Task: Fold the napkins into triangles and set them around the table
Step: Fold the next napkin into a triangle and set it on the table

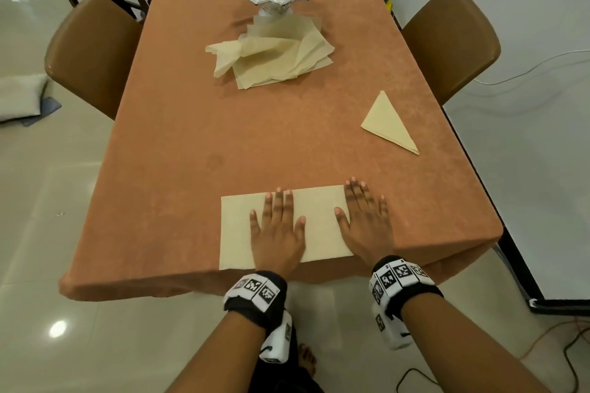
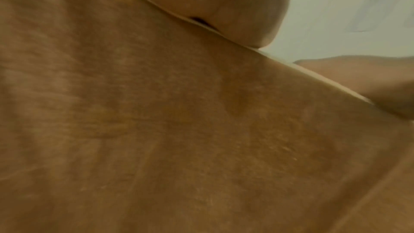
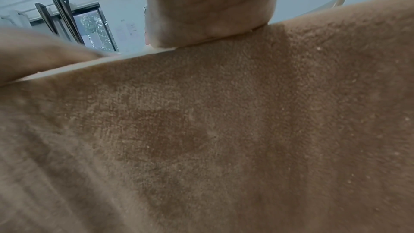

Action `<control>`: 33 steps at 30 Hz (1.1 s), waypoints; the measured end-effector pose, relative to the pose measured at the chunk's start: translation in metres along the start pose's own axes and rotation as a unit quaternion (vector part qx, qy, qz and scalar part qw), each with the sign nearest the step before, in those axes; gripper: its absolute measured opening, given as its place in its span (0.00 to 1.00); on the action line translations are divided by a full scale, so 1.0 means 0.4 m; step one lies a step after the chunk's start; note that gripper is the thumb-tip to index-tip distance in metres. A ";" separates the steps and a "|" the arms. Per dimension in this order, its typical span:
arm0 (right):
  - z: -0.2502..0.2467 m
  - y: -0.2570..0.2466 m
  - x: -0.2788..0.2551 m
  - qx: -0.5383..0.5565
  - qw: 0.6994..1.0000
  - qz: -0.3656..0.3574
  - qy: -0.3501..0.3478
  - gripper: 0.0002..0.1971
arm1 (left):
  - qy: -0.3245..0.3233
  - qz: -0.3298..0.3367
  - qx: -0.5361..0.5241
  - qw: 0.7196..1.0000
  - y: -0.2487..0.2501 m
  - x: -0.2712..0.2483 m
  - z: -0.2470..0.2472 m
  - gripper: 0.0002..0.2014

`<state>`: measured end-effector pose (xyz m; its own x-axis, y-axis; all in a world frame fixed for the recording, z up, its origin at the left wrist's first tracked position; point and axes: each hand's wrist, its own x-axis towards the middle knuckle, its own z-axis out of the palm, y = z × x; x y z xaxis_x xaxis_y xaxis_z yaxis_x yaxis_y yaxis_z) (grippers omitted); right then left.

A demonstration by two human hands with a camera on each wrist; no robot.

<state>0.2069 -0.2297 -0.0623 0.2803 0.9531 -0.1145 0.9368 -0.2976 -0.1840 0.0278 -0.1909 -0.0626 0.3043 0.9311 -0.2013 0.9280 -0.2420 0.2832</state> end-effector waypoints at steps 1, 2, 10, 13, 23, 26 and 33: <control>0.000 0.001 0.000 0.000 1.000 -0.001 -0.001 0.39 | 0.004 -0.018 0.010 1.000 -0.042 -0.006 -0.009 0.34; 0.000 0.002 0.001 -0.001 1.000 -0.002 -0.002 0.39 | 0.015 -0.038 0.017 0.999 -0.087 -0.013 -0.017 0.34; -0.001 0.000 0.002 -0.002 1.000 0.001 0.000 0.40 | 0.093 -0.112 -0.031 0.989 -0.203 -0.020 -0.125 0.32; 0.001 0.002 0.001 -0.004 1.000 0.004 0.000 0.40 | 0.033 0.045 -0.018 0.998 -0.027 0.015 -0.066 0.32; -0.005 0.003 -0.002 -0.013 1.000 -0.001 -0.005 0.40 | 0.029 -0.078 0.008 0.996 -0.220 -0.029 -0.056 0.35; -0.012 0.002 -0.001 -0.008 1.000 0.001 -0.025 0.38 | 0.006 -0.132 -0.011 0.991 -0.242 -0.040 -0.078 0.33; -0.085 0.060 0.018 0.181 0.976 0.092 0.075 0.26 | 0.019 -0.126 0.040 0.991 -0.162 0.080 -0.235 0.32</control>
<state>0.2384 -0.2282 -0.0343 0.4894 0.8712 -0.0382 0.7398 -0.4380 -0.5108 -0.0428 -0.1198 0.0008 0.0534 0.9738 -0.2210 0.9880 -0.0194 0.1533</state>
